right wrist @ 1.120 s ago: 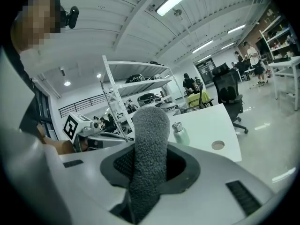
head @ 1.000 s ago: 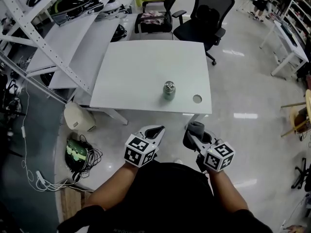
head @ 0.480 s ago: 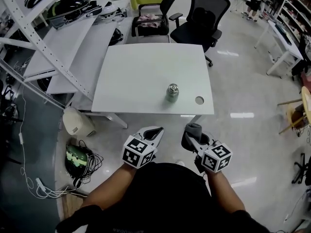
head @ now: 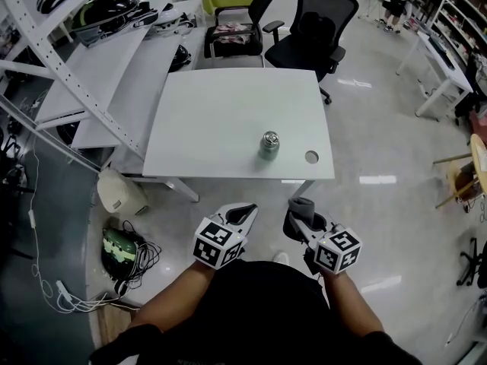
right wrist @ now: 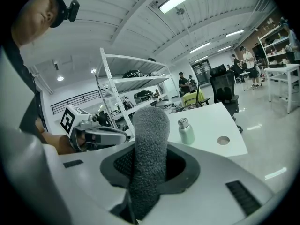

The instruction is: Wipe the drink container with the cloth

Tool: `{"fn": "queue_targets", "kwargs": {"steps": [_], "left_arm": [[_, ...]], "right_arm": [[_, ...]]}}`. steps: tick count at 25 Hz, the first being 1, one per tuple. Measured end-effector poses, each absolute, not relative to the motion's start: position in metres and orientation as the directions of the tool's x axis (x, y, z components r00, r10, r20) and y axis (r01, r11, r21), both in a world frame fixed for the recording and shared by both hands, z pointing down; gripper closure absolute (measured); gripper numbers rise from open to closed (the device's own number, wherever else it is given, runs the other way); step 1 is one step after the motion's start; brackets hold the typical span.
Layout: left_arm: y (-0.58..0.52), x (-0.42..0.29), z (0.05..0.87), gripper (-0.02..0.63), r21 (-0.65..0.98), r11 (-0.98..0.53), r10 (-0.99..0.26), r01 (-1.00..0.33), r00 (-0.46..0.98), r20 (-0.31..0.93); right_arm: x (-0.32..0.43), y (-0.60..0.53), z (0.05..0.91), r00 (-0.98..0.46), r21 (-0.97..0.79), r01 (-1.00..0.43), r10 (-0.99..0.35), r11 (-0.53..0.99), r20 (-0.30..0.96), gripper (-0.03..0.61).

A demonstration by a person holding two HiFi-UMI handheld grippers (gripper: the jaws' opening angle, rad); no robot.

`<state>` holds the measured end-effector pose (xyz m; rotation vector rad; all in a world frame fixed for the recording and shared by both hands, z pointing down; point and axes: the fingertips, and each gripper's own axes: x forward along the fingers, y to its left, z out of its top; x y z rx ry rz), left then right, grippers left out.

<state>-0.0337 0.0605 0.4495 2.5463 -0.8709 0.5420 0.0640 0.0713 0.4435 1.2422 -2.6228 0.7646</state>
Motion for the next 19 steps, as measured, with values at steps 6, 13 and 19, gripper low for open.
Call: {"fn": "queue_targets", "kwargs": {"steps": [6,13,19], "left_arm": [[0.0623,-0.0360,0.4493,0.597,0.237,-0.726,-0.494,-0.645,0.730,0.471],[0.0627,-0.0393,0.4472,0.597,0.230,-0.727,-0.499,-0.647,0.728,0.471],[0.0616,-0.0405,0.4480,0.597,0.225,-0.725,-0.505,-0.651,0.725,0.469]], "right_arm": [[0.0634,0.0728,0.4445,-0.651,-0.387,-0.754,-0.684,0.531,0.330,0.469],[0.0625,0.0715,0.4435,-0.650,-0.389,-0.754,-0.688,0.529,0.322,0.469],[0.0621,0.0716,0.4438,-0.652,-0.390,-0.752,-0.689,0.531,0.317,0.469]]}}
